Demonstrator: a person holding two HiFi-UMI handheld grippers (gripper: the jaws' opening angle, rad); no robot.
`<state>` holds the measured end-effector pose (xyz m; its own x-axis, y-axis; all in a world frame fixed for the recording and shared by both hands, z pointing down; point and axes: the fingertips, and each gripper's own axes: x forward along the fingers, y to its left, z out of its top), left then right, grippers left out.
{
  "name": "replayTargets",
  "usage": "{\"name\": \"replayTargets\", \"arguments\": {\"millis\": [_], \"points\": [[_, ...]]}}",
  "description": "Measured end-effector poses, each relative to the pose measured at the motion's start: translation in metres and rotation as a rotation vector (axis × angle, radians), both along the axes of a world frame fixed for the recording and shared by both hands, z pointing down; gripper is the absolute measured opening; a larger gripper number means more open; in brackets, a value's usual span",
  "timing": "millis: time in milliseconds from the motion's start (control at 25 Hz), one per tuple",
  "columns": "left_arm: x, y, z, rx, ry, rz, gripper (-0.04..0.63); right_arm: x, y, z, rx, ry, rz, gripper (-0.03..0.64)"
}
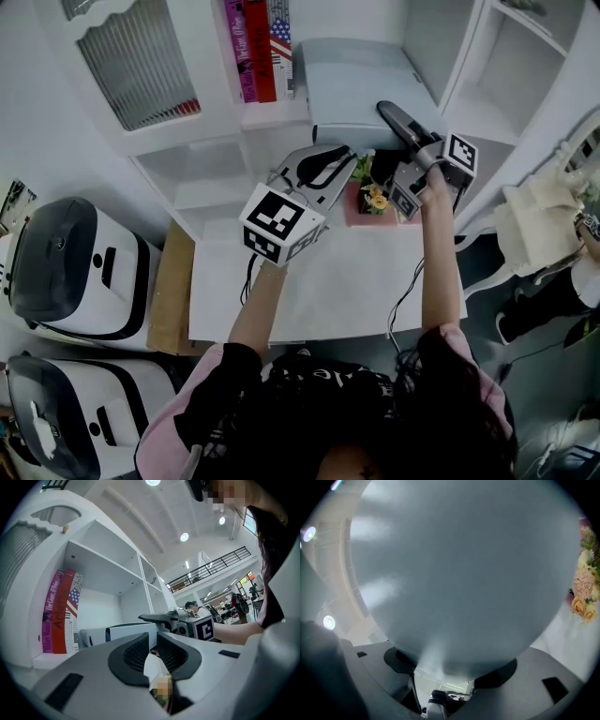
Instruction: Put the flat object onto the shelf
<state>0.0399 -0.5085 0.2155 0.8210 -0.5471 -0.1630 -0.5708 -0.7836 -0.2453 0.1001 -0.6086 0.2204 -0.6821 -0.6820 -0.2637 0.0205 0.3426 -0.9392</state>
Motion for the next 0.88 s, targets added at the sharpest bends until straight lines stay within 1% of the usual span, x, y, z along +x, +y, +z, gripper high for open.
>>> {"name": "replayTargets", "arguments": {"millis": [200,400,560,760,880], "points": [[0.010,-0.020,-0.003,-0.017,-0.009,-0.009,0.061,-0.001,0.000,0.000,0.006,0.003,-0.013,0.318],[0.017,-0.028,-0.002,-0.053,0.030,0.008,0.048,0.002,-0.001,0.001,0.007,0.019,0.002,0.318],[0.014,-0.036,-0.004,-0.081,0.058,-0.004,0.040,0.003,0.003,0.002,0.012,0.023,0.002,0.316],[0.024,-0.030,-0.005,-0.059,0.029,-0.032,0.040,0.017,0.025,0.002,0.044,0.035,0.009,0.316],[0.027,-0.025,-0.005,-0.064,0.033,-0.035,0.040,0.021,0.039,0.002,0.071,0.067,0.017,0.316]]}}
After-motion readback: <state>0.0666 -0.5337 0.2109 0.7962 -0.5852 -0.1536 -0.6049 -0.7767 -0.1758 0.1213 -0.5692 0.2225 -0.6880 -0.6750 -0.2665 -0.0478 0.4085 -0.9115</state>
